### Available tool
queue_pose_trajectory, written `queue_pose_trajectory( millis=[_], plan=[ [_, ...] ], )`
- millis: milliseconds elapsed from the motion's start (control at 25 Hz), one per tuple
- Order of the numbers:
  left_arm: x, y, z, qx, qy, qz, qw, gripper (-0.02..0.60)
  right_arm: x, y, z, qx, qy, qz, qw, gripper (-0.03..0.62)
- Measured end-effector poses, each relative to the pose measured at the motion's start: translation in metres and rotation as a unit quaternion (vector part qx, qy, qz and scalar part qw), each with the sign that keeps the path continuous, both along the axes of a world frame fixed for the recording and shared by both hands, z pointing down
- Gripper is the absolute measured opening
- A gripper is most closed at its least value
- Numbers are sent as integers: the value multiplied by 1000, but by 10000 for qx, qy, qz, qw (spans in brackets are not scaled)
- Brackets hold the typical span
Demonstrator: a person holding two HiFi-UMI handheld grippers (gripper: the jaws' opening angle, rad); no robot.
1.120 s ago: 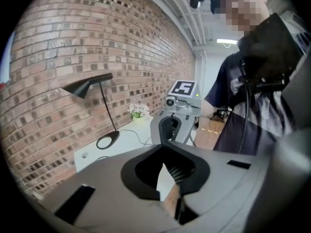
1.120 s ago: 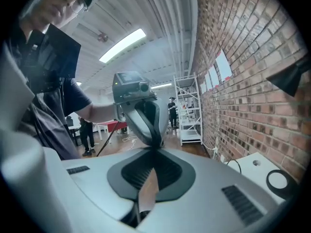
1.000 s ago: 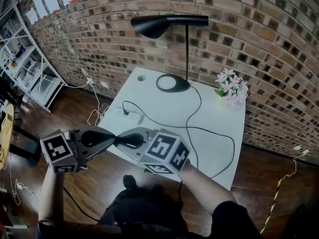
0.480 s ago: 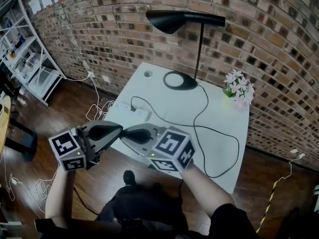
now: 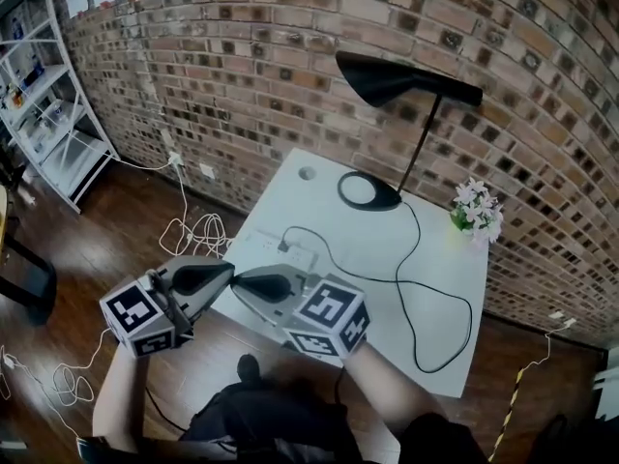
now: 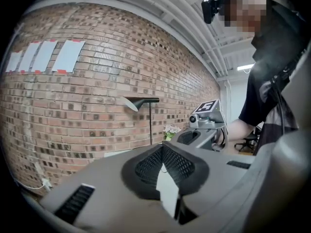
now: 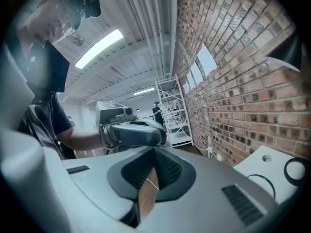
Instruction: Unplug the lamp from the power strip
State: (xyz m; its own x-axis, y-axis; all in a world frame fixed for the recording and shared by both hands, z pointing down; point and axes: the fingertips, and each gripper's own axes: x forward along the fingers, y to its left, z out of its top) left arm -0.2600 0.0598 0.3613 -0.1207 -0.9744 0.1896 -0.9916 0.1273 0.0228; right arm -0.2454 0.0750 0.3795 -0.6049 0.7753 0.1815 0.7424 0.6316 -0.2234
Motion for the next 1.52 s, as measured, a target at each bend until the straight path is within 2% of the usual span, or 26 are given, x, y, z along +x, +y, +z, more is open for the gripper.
queue_pose_trajectory(
  millis=[120,280,400,600,720,960,1080,1200,1400,1520],
  plan=[
    [-26,18,-4,66,35,-37,10000,12,-18,15,-7,-323,10,194,9993,0],
    [-55,17,0,197,111,104,9997,12,-34,14,1,111,44,476,9988,0],
    [-67,14,13,156,166,242,9994,12,-40,4,12,278,239,768,9964,0],
    [-80,1,43,-115,122,491,9987,14,-41,-23,38,415,715,1538,9846,0],
    [-84,-10,54,-182,199,635,9976,12,-38,-34,57,584,973,1770,9776,0],
    [-87,-32,102,-657,-53,963,9932,14,-37,-55,92,798,1372,2411,9574,0],
    [-87,-49,125,-983,-417,980,9894,14,-37,-67,109,901,1573,2648,9471,0],
    [-90,-65,146,-1289,-747,947,9843,14,-37,-81,126,1021,1745,2779,9391,0],
    [-94,-85,178,-1811,-853,1088,9737,11,-44,-111,157,1302,1843,2837,9320,0],
    [-98,-91,198,-2134,-880,1086,9669,11,-49,-124,178,1485,2093,2820,9244,0]
  ],
)
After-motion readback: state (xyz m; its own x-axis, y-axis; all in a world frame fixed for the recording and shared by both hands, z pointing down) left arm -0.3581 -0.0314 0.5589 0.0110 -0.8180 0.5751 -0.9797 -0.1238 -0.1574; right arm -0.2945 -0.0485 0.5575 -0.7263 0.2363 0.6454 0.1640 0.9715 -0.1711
